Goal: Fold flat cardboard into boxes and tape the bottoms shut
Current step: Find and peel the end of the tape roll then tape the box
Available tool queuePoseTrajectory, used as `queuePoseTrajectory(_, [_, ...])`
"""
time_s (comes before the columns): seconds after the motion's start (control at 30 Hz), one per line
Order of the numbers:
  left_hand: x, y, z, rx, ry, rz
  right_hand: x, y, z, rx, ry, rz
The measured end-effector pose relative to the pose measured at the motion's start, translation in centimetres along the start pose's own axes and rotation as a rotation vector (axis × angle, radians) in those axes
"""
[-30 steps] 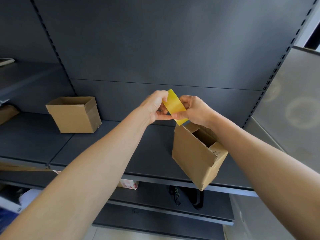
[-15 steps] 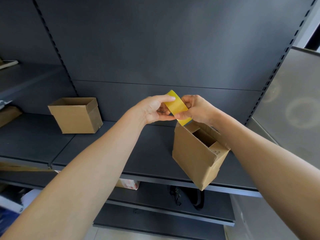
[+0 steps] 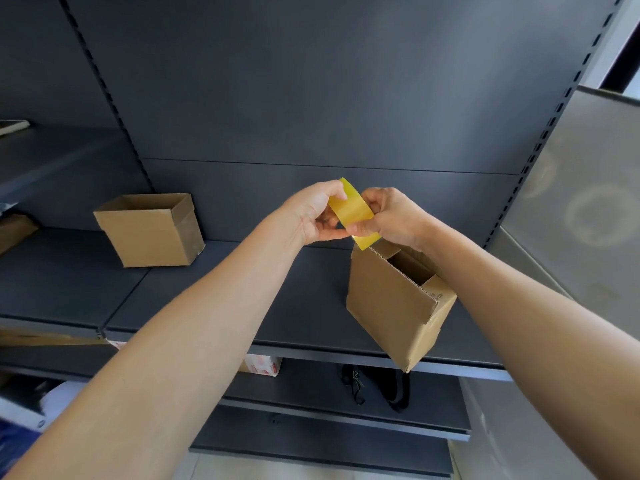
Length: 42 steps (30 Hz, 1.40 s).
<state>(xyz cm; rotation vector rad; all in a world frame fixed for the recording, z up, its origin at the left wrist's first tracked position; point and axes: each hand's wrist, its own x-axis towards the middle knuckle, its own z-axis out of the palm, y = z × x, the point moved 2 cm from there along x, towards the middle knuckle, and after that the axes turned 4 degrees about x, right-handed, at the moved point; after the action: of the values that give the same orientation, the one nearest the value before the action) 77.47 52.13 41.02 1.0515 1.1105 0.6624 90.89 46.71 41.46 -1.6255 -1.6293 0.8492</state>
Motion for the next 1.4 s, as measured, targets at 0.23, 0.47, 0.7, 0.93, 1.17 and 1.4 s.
queuePoseTrajectory(0.23, [-0.1,-0.1,-0.4,0.043,-0.02,0.036,-0.2,-0.2,0.6,0.017,0.017,0.002])
queuePoseTrajectory(0.47, [-0.1,-0.1,-0.8,0.065,-0.107,0.049,-0.1,-0.4,0.3,0.011,0.023,0.007])
queuePoseTrajectory(0.7, [0.4,-0.4,-0.4,0.053,-0.087,0.035,0.0,0.2,0.4,0.016,0.033,0.032])
queuePoseTrajectory(0.93, [0.8,-0.6,-0.1,0.004,-0.123,0.009,0.1,0.3,0.1,-0.006,0.044,0.039])
queuePoseTrajectory(1.17, [1.1,-0.6,0.2,0.043,-0.1,0.013,-0.1,0.8,0.1,0.031,0.041,0.059])
queuePoseTrajectory(1.4, [1.0,-0.3,0.7,0.071,-0.089,0.02,-0.4,1.1,-0.3,0.053,0.031,0.062])
